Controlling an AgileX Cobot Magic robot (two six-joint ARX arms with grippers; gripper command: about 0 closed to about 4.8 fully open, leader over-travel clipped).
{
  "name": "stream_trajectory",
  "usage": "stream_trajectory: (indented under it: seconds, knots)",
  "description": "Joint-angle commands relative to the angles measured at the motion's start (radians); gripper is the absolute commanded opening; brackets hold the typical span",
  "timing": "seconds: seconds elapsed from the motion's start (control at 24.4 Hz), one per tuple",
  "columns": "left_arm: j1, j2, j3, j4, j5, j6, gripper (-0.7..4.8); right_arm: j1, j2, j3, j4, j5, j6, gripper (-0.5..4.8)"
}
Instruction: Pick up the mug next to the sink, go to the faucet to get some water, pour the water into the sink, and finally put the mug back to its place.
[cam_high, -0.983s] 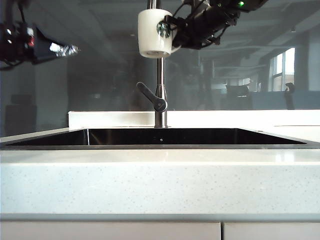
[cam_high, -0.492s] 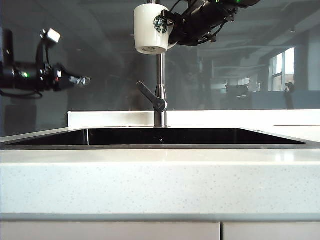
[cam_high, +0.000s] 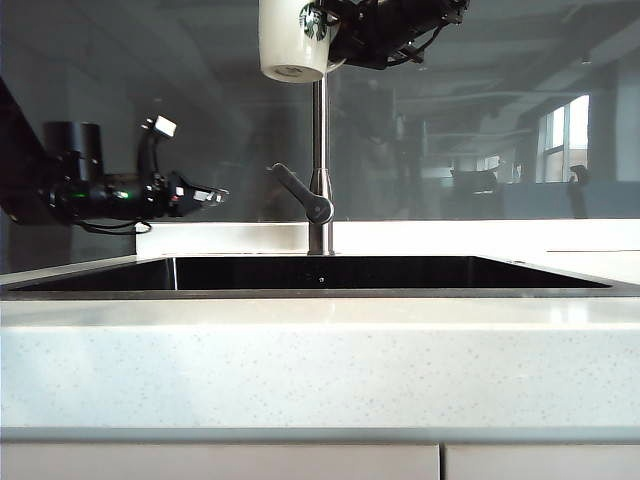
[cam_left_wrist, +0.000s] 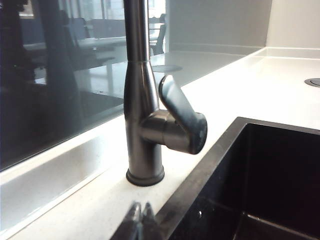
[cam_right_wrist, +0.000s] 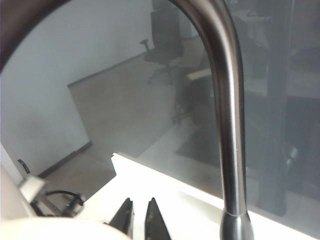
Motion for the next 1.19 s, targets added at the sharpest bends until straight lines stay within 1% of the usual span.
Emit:
stream_trajectory:
  seconds: [0.04, 0.08, 0.12, 0.2, 0.25, 0.29, 0.41, 0.49, 0.57, 0.66, 0.78, 0.86, 0.9, 1.07, 1.11, 1.19]
  knots:
    - [-0.039, 0.030, 0.048, -0.005, 0.005, -0.004, 1.78, 0.000, -0.022, 0.013, 0.056, -0.020, 0.036, -0.04]
    - [-0.053, 0.033, 0.052, -0.005, -0.005, 0.001, 2.44, 0.000, -0.022, 0.013, 0.056, -0.020, 0.035, -0.04]
    - [-0.058, 0.033, 0.051, -0.011, -0.018, 0.000, 2.88, 0.000, -0.022, 0.013, 0.056, -0.020, 0.035, -0.04]
    - [-0.068, 0.033, 0.051, -0.016, -0.020, 0.000, 4.43, 0.000, -0.022, 0.013, 0.055, -0.020, 0.035, -0.04]
    - [-0.072, 0.033, 0.051, -0.014, -0.015, -0.002, 4.79, 0.000, -0.022, 0.013, 0.056, -0.020, 0.035, -0.04]
    - [-0.073, 0.032, 0.051, -0.014, -0.005, -0.014, 4.79, 0.000, -0.022, 0.013, 0.056, -0.020, 0.035, -0.04]
    - [-0.081, 0.031, 0.051, 0.012, -0.015, -0.102, 4.79, 0.000, -0.022, 0.013, 0.056, -0.022, 0.035, -0.04]
    - [-0.085, 0.031, 0.051, 0.016, -0.072, -0.137, 4.79, 0.000, -0.022, 0.013, 0.055, -0.022, 0.035, -0.04]
    - [-0.088, 0.031, 0.051, 0.021, -0.162, -0.161, 4.79, 0.000, -0.022, 0.013, 0.055, -0.022, 0.034, -0.04]
    - [-0.089, 0.032, 0.054, 0.042, -0.187, -0.166, 4.79, 0.000, -0.022, 0.012, 0.055, -0.022, 0.031, -0.04]
    - [-0.089, 0.039, 0.082, 0.036, -0.146, -0.186, 4.79, 0.000, -0.022, 0.013, 0.055, -0.022, 0.031, -0.04]
    - [-0.089, 0.057, 0.116, 0.040, -0.118, -0.217, 4.79, 0.000, -0.022, 0.013, 0.055, -0.023, 0.031, -0.04]
    - [-0.090, 0.089, 0.166, 0.050, -0.093, -0.259, 4.79, 0.000, -0.022, 0.012, 0.055, -0.023, 0.032, -0.04]
    - [-0.096, 0.156, 0.270, 0.061, -0.026, -0.349, 4.79, 0.000, -0.022, 0.013, 0.056, -0.023, 0.031, -0.04]
    - [-0.102, 0.180, 0.307, 0.064, 0.002, -0.385, 4.79, 0.000, -0.022, 0.012, 0.056, -0.030, 0.031, -0.04]
    - [-0.111, 0.193, 0.326, 0.068, 0.024, -0.389, 4.79, 0.000, -0.022, 0.013, 0.056, -0.049, 0.031, -0.04]
